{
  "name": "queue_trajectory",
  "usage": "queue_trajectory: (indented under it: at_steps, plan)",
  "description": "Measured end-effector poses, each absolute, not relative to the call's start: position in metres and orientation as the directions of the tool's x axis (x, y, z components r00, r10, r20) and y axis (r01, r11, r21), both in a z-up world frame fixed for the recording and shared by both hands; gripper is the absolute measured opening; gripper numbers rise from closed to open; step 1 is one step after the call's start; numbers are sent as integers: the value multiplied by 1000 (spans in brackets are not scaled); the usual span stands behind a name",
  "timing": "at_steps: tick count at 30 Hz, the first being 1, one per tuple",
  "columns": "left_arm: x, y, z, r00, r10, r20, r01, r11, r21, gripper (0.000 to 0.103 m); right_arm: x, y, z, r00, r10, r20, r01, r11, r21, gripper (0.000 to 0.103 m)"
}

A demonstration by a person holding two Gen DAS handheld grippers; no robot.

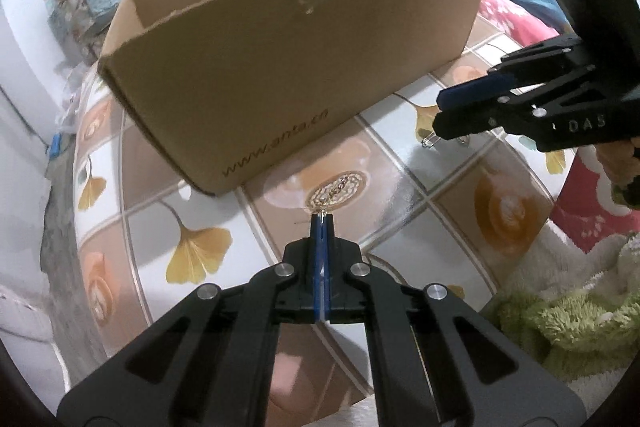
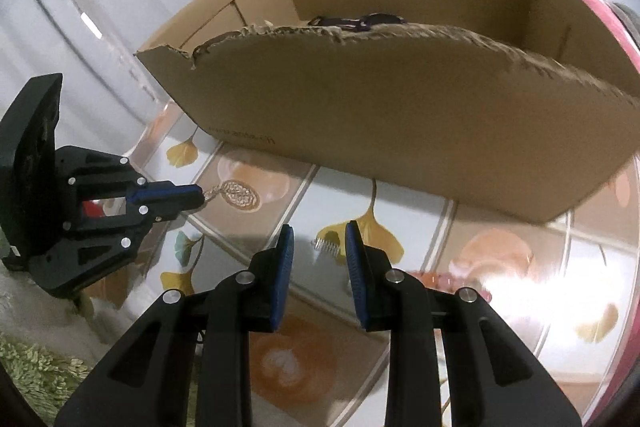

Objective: Organize jewelry
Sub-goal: 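Close the left tool on the gold filigree pendant's chain, then lift the gold pendant with the left tool while the right tool grasps the silver bar charm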

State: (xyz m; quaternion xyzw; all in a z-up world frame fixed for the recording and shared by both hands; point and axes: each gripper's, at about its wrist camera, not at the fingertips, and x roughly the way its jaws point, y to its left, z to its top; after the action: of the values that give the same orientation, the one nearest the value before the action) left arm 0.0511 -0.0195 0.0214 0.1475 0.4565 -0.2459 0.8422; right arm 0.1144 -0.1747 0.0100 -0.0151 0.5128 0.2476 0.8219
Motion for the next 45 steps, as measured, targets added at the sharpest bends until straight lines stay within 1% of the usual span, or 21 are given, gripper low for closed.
queue_trajectory:
  at_steps: [7,15,17,19,23,26,29,31,33,38,41,43,45]
  plan:
    - [49,-22,19,467,-270,-842,532,846,24,0,122,-171,-5,292,397,-870,-391,880,271,26]
    - [50,-20,19,465,-278,-840,523,852,8,0,101,-155,-9,199,465,-863,-395,844,363,26]
    - [50,-20,20,465,-279,-840,522,853,7,0,99,-153,-8,219,439,-871,-401,855,330,26]
    - [50,-20,20,466,-278,-840,522,853,7,0,99,-150,-5,273,379,-884,-402,880,253,26]
    - [47,-21,20,464,-279,-841,517,856,2,0,100,-147,-1,342,288,-894,-357,920,159,26]
    - [49,-19,19,465,-280,-840,513,858,-2,0,99,-141,-7,353,256,-900,-312,939,144,26]
    - [49,-18,20,464,-285,-839,508,861,-11,0,96,-132,-9,382,224,-897,-288,951,114,21]
    - [49,-16,20,463,-287,-838,507,862,-15,0,95,-128,-11,384,226,-895,-277,953,122,20]
    - [49,-15,20,462,-292,-838,506,862,-22,0,94,-126,-11,385,220,-897,-276,954,115,16]
    - [49,-12,21,462,-302,-834,504,863,-33,0,93,-119,-9,385,192,-903,-286,955,81,16]
    - [49,-9,21,461,-307,-832,503,863,-40,0,88,-123,-3,387,176,-905,-276,959,69,11]
    - [50,-8,20,458,-310,-833,503,863,-45,1,89,-109,-7,388,168,-906,-276,959,60,11]
    - [50,-7,20,456,-315,-832,504,862,-50,1,88,-105,-6,388,161,-907,-283,958,49,8]
